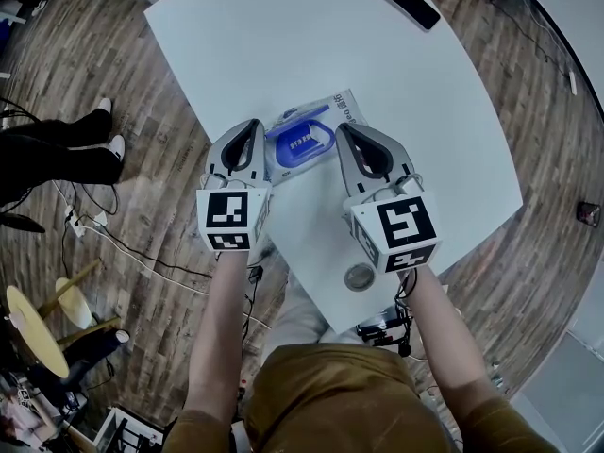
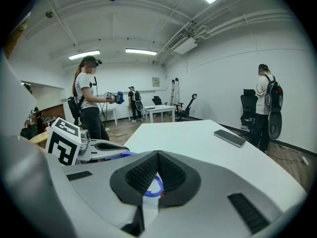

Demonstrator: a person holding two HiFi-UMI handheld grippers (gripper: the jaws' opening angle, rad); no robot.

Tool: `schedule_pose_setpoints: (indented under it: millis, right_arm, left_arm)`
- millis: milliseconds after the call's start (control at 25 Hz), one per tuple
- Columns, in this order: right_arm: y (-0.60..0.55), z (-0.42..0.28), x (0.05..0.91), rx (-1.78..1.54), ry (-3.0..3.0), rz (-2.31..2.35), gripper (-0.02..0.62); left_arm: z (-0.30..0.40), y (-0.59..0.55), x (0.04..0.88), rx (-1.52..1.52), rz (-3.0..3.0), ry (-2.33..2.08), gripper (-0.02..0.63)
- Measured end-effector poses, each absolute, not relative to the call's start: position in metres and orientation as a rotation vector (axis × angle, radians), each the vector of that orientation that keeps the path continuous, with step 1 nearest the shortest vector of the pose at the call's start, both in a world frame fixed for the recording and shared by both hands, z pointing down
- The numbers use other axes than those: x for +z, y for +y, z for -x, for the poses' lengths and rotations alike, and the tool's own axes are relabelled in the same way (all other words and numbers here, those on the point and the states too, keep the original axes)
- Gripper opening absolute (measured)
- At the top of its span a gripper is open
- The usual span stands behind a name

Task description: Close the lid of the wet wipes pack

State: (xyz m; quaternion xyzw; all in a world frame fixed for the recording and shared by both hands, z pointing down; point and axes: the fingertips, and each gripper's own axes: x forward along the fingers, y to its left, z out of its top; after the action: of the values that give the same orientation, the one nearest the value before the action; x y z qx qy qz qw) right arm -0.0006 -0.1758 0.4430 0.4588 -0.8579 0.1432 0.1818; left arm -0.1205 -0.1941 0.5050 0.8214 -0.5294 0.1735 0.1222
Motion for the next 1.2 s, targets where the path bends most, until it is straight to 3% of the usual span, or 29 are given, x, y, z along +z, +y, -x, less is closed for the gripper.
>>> schedule_pose_setpoints:
  millis: [1200]
  right_arm:
    - [-0.174,0.011,0.469,0.445,-2.385,-1.213,0.003]
  left_arm:
    - [0.107,-0.179,0.511,0.546,-2.442,-1.479,0.006]
